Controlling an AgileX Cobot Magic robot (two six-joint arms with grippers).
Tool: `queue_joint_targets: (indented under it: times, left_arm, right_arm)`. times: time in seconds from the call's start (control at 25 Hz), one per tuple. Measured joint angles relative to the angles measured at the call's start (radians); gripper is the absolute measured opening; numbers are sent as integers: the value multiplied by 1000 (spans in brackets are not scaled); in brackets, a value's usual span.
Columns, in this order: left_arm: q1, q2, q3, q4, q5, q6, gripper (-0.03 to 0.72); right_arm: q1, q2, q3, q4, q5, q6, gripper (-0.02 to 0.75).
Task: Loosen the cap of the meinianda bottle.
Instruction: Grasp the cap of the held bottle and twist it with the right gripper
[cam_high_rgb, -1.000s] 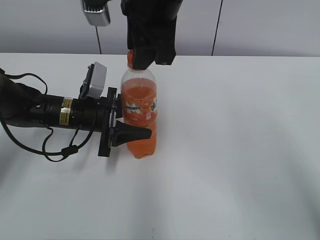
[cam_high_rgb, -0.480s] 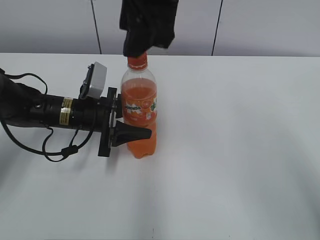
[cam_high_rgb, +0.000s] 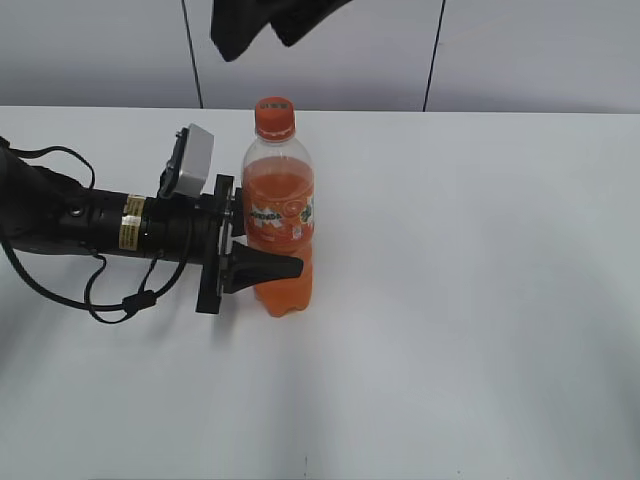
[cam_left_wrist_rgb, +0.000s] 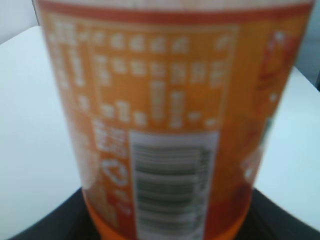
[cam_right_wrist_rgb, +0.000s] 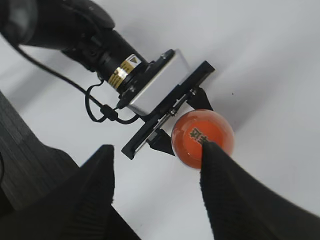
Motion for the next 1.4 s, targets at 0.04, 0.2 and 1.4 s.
queue_joint_targets:
  times: [0.04, 0.2, 1.4]
  left_arm:
    - [0, 0, 0, 0, 0, -1, 391]
    - [0, 0, 0, 0, 0, -7, 391]
    - [0, 0, 0, 0, 1, -11, 391]
  right_arm:
    - [0, 0, 0, -19, 0, 68, 416]
    - [0, 3, 0, -70, 0, 223, 416]
    - [1, 140, 0, -116, -2, 286, 269]
